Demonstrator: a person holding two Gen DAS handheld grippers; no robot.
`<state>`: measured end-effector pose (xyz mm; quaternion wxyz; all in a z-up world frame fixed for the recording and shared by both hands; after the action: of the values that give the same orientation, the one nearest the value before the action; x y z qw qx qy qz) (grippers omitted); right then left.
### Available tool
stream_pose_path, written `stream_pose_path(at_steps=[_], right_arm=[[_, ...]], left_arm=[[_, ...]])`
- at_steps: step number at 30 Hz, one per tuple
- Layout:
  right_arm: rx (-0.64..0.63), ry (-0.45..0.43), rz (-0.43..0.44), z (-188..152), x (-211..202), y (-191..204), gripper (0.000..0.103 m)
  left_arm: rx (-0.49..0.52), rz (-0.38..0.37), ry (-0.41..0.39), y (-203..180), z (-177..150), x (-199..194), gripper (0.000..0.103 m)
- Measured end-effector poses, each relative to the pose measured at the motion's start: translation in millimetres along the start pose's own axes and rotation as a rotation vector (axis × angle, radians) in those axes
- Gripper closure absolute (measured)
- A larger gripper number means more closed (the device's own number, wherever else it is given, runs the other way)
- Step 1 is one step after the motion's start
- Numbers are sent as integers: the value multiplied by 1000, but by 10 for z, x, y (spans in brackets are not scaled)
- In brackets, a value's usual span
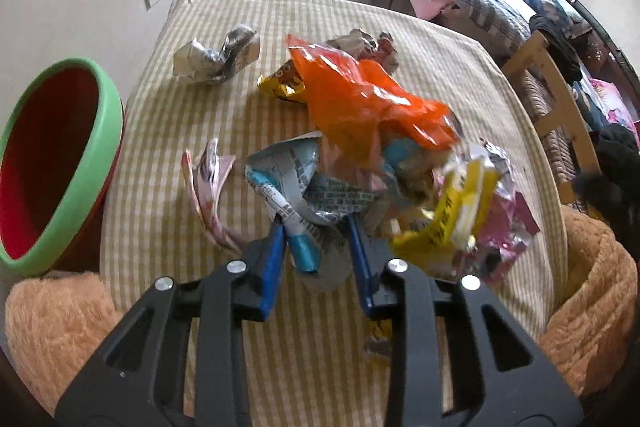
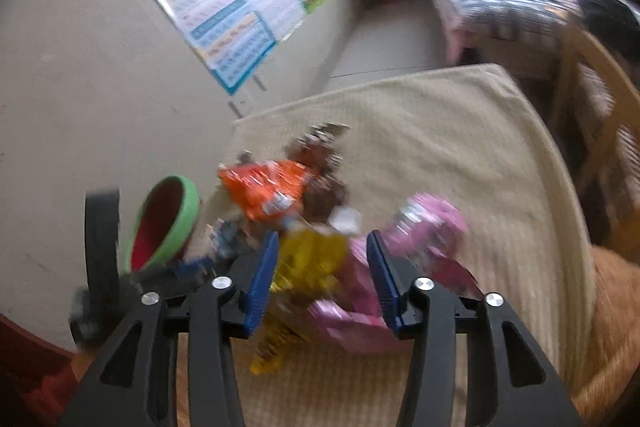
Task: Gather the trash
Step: 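Grasp a crumpled white-blue wrapper with the left gripper while the right grasps an orange bag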
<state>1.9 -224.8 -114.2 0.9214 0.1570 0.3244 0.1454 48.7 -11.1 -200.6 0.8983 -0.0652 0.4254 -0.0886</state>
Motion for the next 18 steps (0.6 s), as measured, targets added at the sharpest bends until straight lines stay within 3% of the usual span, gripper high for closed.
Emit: stream_pose_path(at_steps=[3,7,10,13,18], right_arm=[[-33,69,55,132,347,199,54],[-138,151,57,177,763,467,54],[-165,186,52,155,941,584,54],[-165,209,68,128,1043,691,47],[-184,247,51,14,1220,798,46]], left_arm=[[-20,-5,6,25,-41,0,73],[-38,-9,2,46,-35,0,73],[-45,-12,-4,72,-29,-2,73],[-68,-14,0,106,-45,19,73],[-81,-27,-2,112,-48,29,73]])
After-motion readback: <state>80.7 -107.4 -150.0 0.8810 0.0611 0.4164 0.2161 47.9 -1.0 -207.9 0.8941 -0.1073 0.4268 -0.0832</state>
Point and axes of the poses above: each gripper's, at about its wrist camera, not at the fingertips, and x roughly the way its jaws point, y to its left, z to its top, the point moved 1 cm from there along x, roughly the way its jaws point, and after that the axes turned 15 degrees about -y, right-handed, at the moved point
